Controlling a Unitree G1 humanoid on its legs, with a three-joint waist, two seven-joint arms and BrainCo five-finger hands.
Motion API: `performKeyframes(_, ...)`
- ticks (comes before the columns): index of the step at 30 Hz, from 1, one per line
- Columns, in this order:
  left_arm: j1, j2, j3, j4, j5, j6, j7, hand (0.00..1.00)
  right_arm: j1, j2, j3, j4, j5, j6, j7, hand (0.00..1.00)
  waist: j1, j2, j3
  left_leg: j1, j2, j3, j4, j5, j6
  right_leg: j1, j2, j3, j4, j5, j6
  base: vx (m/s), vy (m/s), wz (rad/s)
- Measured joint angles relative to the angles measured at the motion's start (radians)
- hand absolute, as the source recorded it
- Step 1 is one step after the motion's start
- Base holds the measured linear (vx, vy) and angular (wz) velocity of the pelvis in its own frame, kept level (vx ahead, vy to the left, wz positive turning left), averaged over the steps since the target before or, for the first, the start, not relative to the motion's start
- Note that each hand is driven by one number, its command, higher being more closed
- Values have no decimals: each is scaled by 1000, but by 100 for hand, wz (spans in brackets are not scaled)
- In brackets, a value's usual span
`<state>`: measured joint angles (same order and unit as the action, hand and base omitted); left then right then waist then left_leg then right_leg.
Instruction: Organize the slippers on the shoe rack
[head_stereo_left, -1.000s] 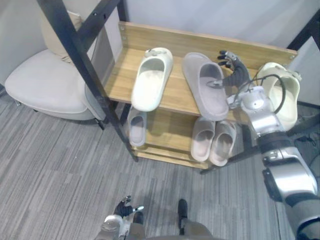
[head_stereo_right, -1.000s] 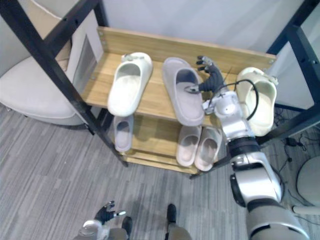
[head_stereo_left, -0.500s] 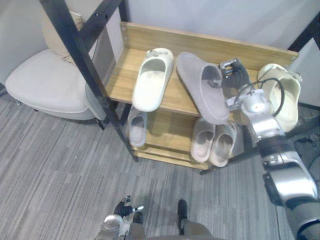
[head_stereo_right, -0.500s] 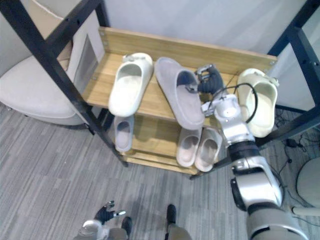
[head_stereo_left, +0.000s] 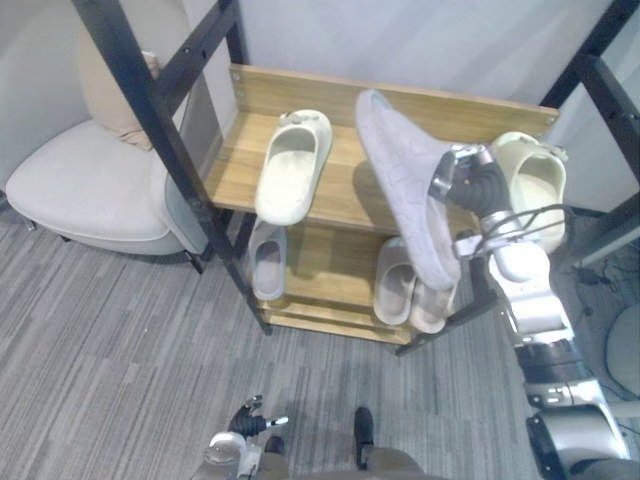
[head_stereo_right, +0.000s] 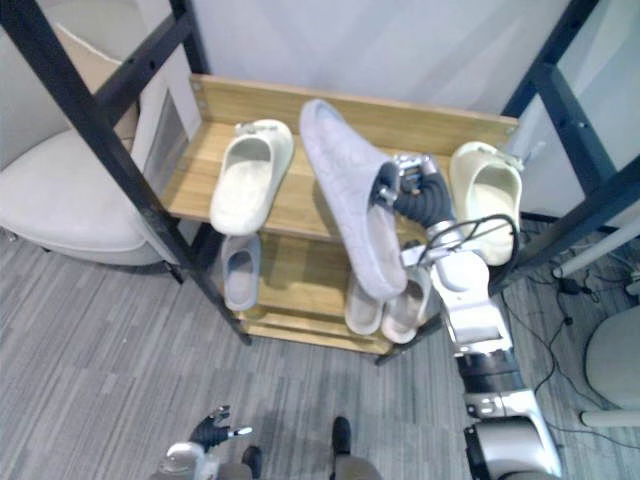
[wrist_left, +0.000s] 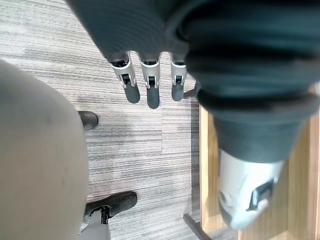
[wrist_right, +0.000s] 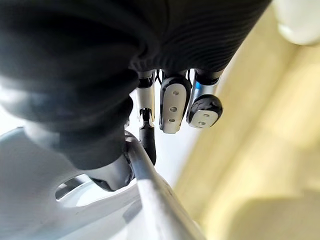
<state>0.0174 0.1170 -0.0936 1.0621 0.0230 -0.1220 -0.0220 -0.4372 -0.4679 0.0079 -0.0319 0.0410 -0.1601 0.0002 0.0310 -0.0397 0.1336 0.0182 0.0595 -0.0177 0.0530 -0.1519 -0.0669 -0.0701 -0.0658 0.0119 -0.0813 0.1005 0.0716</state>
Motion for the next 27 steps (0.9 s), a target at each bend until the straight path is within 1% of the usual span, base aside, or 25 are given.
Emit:
performKeyframes(4, 3, -2, 0, 12, 16, -1, 0, 0, 61, 31, 0, -91, 1, -27, 22, 100, 0, -2, -26, 5, 0, -1, 1, 2, 1, 0, -1, -1, 2, 0, 0, 0, 0, 0)
performKeyframes(8, 5, -3, 0, 12, 18, -1, 0, 0, 142, 38, 15, -161, 1, -38, 61, 100, 0, -3, -31, 10, -3, -4, 0, 10, 2, 3, -4, -5, 8, 0, 0, -24, 6, 3)
performKeyframes(12, 6, -4, -1, 23, 29, -2, 0, 0, 258, 46, 91, -198, 3, -44, 108, 100, -1, -2, -39, 21, -2, -12, -2, 13, 3, 22, -5, -11, 12, -5, -1, -62, 2, 7)
performKeyframes(14, 5, -6, -1, 30, 34, -3, 0, 0, 308, 61, 132, -197, 3, -44, 129, 100, -2, 0, -41, 28, -2, -19, -1, 15, 2, 15, -6, -15, 50, -26, -2, -47, -10, 9)
performKeyframes(15, 5, -6, -1, 30, 34, -3, 0, 0, 324, 67, 146, -197, 3, -44, 136, 100, -1, 1, -41, 27, -2, -20, 5, 15, 2, 3, -6, -16, 85, -44, -2, -49, -15, 10)
performKeyframes(17, 0, -2, -2, 30, 36, -5, -1, 0, 347, 79, 190, -197, 3, -45, 148, 100, -2, -5, -31, -5, -16, -21, 58, 4, 4, -72, -23, -18, 238, -115, -1, -84, -9, 18)
performKeyframes(18, -12, 2, -2, 30, 36, -7, -1, 0, 346, 79, 208, -197, 2, -46, 150, 100, -1, -10, -14, -36, -30, -24, 107, -12, 4, -115, -37, -17, 326, -154, 0, -134, 0, 23)
performKeyframes(19, -23, 5, -2, 30, 36, -8, -1, 0, 344, 81, 218, -196, 2, -46, 152, 100, -1, -15, 1, -64, -43, -29, 151, -26, 7, -148, -52, -16, 388, -179, 2, -182, -5, 31)
performKeyframes(20, -41, 7, -2, 30, 35, -10, -1, 0, 335, 81, 235, -190, 1, -47, 152, 100, -1, -16, 28, -115, -57, -39, 221, -52, 9, -193, -68, -18, 459, -209, 6, -252, -17, 31)
performKeyframes(22, -73, 4, -2, 30, 33, -20, 1, 0, 318, 82, 258, -184, -1, -45, 151, 100, 0, -6, 64, -212, -69, -51, 348, -103, 9, -267, -80, -22, 542, -252, 10, -234, -7, 23)
performKeyframes(23, -82, 3, -2, 30, 33, -22, 1, 0, 311, 82, 267, -182, -1, -44, 150, 100, 2, -2, 72, -235, -70, -53, 378, -116, 15, -284, -81, -23, 561, -257, 11, -214, 12, 13)
performKeyframes(24, -107, -5, -1, 29, 33, -24, 5, 0, 282, 84, 293, -163, -2, -44, 149, 100, 2, 6, 102, -292, -69, -56, 444, -138, 14, -329, -82, -24, 604, -267, 15, -224, 6, 9)
performKeyframes(25, -117, -9, -1, 29, 33, -23, 14, 0, 268, 85, 303, -147, -2, -44, 147, 100, 2, 8, 113, -320, -70, -58, 473, -146, 12, -355, -82, -23, 632, -273, 12, -173, -18, 12)
performKeyframes(27, -148, -11, 11, 19, 32, -24, 22, 0, 254, 88, 311, -136, -4, -37, 138, 100, 2, 4, 141, -411, -75, -62, 587, -185, 3, -446, -90, -21, 749, -317, 9, -103, -32, 17)
